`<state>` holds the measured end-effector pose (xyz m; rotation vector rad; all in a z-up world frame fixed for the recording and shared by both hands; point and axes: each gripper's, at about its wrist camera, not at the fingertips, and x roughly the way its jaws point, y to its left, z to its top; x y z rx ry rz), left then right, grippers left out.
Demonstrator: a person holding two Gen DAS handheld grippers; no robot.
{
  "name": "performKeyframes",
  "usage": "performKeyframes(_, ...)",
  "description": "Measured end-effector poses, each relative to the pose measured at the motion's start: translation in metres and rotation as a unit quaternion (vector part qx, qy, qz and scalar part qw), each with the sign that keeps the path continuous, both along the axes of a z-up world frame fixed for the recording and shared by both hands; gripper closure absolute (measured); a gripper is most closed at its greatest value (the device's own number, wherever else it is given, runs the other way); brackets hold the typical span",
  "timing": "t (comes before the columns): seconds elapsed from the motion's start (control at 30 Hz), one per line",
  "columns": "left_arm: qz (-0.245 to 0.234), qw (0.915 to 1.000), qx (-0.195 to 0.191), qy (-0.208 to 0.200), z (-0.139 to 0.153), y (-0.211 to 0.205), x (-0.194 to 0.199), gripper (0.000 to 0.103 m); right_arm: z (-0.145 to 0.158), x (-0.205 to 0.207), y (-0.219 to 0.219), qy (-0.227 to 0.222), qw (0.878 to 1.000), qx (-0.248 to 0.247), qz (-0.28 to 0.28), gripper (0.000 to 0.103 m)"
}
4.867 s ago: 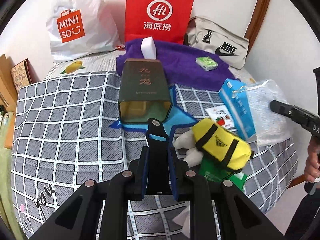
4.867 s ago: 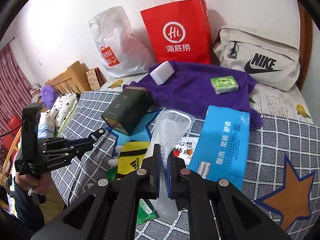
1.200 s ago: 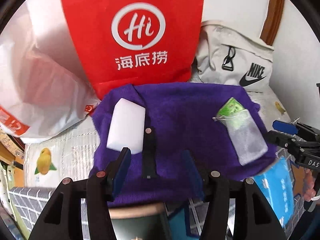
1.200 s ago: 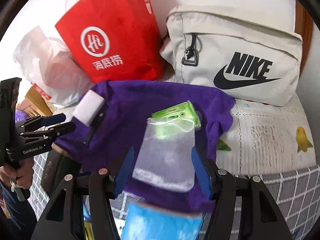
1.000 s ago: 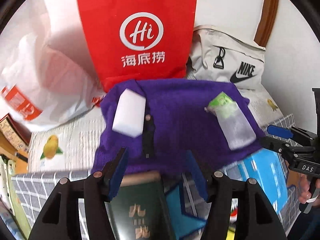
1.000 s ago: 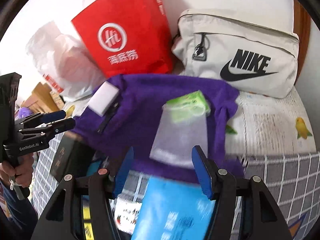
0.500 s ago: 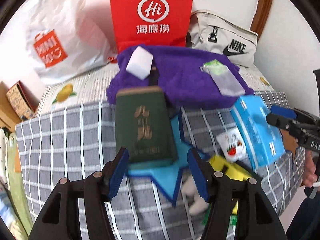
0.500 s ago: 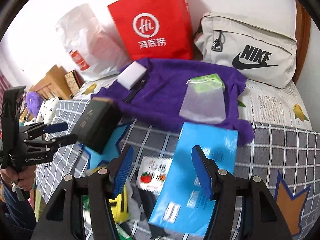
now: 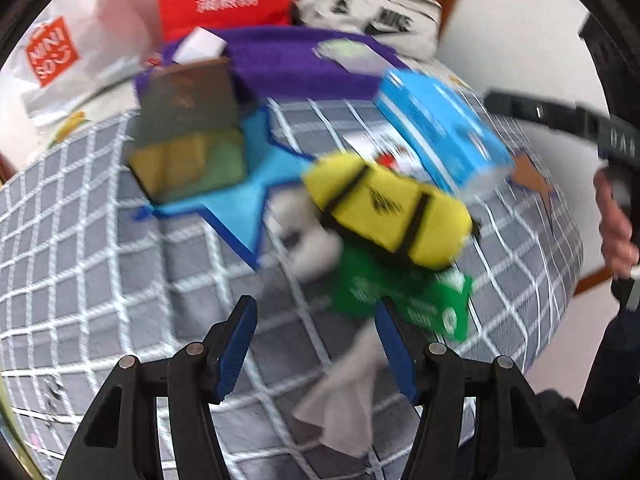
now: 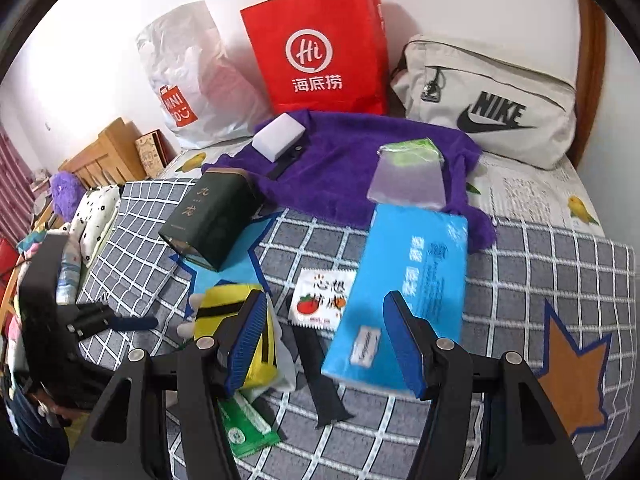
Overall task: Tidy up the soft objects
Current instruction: 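Withdraw both open tools back toward the items on the checked cloth, then grasp the white sock with the left tool while the right grasps a black strap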
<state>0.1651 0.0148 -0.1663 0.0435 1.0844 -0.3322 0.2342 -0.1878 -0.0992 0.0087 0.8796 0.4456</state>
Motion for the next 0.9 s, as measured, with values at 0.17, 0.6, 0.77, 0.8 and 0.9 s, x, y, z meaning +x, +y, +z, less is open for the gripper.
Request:
performKeyframes(0.17, -0.041, 0.9990, -0.017, 0.004, -0.014, -0.016, -0.018, 0.044, -0.009, -0.017, -0.011, 0.008, 1.000, -0.011, -0.018, 0.043)
performKeyframes(0.6, -0.081, 0.9955, 0.015, -0.047, -0.019, -0.044, -0.037, 0.075, -0.036, -0.051, -0.030, 0.025, 0.999, -0.026, -0.027, 0.043)
performKeyframes(0.77, -0.084, 0.9951, 0.013, -0.050, -0.017, -0.042, -0.041, 0.086, -0.052, -0.052, -0.020, 0.023, 0.999, -0.037, -0.002, 0.043)
performKeyframes(0.8, -0.082, 0.9950, 0.020, -0.054, -0.015, -0.041, -0.043, 0.086, -0.055, -0.051, -0.017, 0.022, 0.999, -0.040, 0.002, 0.044)
performKeyframes(0.9, -0.067, 0.9957, 0.027, -0.058, -0.010, -0.030, -0.045, 0.086, -0.068, -0.045, -0.009, 0.031, 0.998, -0.043, 0.017, 0.052)
